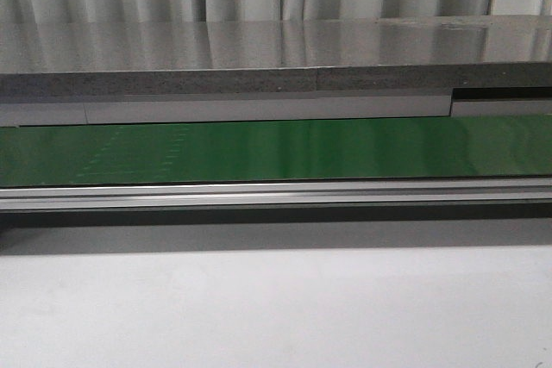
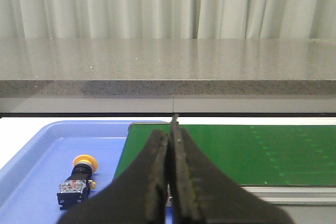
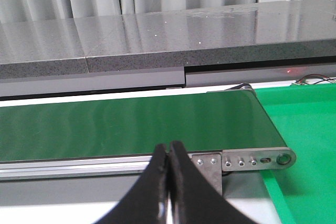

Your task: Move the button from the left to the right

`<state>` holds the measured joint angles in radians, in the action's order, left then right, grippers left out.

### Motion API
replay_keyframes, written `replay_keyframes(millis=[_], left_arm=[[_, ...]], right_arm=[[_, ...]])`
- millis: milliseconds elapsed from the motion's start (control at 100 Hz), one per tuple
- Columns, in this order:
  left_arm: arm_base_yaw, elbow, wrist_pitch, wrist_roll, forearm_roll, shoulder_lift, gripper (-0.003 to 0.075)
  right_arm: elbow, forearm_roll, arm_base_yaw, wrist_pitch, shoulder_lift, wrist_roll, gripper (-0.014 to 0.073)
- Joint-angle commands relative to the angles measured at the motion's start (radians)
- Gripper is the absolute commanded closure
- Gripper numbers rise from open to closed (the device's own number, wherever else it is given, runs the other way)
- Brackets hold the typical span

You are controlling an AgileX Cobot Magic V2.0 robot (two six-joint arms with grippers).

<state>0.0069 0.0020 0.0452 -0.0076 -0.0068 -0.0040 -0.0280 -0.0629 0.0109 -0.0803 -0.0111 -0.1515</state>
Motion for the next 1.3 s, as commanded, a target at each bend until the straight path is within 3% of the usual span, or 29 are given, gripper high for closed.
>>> replay_keyframes(millis=[0, 560, 760, 890, 1060, 1290], left_arm=[[0.003, 0.035, -0.074, -0.002, 0.000, -0.031, 0.0740], [0.003, 0.033, -0.094, -0.002, -0.004, -0.031, 0.0740], [0.003, 0.006, -0.119, -0.002, -0.135, -0.031, 0.0740], [0.003, -0.060, -0.097, -0.002, -0.141, -0.010, 0.0740], [0.003, -0.233, 0.047, -0.002, -0.143, 0.081, 0.0740], [0.003, -0.542, 0.367, -0.002, -0.065, 0.316, 0.0740]], right_arm=[[0.016, 0.000, -0.007, 0.089, -0.021, 0.002, 0.0662], [0.016, 0.000, -0.007, 0.089, -0.021, 0.002, 0.0662], [0.016, 0.000, -0.007, 0.089, -0.021, 0.002, 0.0662], [0.016, 0.000, -0.007, 0.089, -0.021, 0.002, 0.0662], [0.016, 0.000, -0.007, 0.089, -0.021, 0.002, 0.0662], [0.016, 0.000, -0.007, 0.089, -0.021, 0.002, 0.0662]])
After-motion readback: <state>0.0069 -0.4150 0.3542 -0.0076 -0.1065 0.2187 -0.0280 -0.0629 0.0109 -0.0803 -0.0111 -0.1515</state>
